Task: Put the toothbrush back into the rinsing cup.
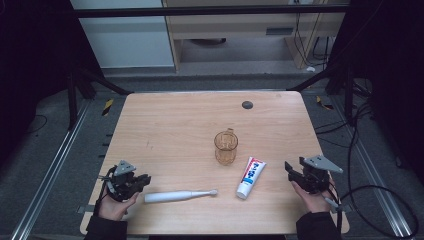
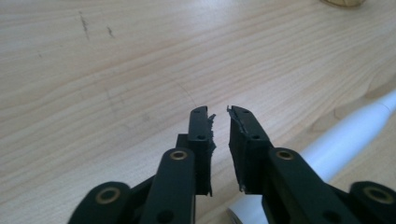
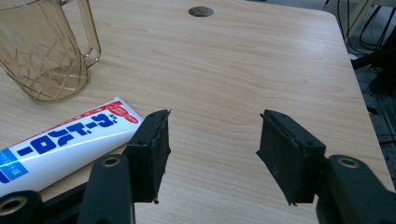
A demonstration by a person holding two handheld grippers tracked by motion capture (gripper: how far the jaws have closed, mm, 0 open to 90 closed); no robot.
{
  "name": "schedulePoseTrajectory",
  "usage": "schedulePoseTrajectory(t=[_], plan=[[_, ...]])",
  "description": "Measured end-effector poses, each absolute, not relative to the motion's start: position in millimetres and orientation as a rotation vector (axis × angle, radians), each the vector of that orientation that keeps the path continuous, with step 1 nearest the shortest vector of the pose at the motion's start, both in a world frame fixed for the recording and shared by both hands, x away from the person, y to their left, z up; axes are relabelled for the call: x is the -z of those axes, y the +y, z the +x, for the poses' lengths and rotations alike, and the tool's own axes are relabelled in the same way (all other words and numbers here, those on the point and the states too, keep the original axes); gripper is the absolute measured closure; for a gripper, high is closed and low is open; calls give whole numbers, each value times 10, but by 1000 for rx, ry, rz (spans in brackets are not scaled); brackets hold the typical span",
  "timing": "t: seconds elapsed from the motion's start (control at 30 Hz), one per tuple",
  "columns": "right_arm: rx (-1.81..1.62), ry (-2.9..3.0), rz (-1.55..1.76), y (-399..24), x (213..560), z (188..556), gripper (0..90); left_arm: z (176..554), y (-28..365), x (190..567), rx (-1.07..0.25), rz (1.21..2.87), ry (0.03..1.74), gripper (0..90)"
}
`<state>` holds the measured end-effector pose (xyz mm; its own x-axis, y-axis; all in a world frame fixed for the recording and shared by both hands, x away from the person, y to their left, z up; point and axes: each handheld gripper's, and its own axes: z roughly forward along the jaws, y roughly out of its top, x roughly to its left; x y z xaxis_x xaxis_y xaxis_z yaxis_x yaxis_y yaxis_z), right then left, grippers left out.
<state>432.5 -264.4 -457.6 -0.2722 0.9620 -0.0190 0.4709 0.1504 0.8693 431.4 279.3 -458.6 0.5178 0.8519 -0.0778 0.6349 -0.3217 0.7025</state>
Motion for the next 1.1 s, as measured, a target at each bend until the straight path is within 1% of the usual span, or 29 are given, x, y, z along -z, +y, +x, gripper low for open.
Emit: schedulePoseTrajectory(t=[0.07,0.1,0.13,0.3,0.67,1.1], plan=[[-1049,1830,1371,-2640,4577,4326,428,4303,2786,4592,-394,2073,1207,819],[-1043,1837,1366,-2640,4580,4328,429,4286,2771,4605,-382,2091,1201,848],[-1043,1837,1366,-2640,4580,4328,429,4286,2771,4605,-382,2091,1201,858],[-1037,1842,1370,-2640,4587,4333,431,4236,2704,4648,-356,2154,1172,893],[-1041,1845,1380,-2639,4595,4331,433,4182,2638,4691,-317,2225,1136,897],[-1030,1847,1376,-2635,4599,4335,432,4111,2647,4709,-296,2232,1131,897]])
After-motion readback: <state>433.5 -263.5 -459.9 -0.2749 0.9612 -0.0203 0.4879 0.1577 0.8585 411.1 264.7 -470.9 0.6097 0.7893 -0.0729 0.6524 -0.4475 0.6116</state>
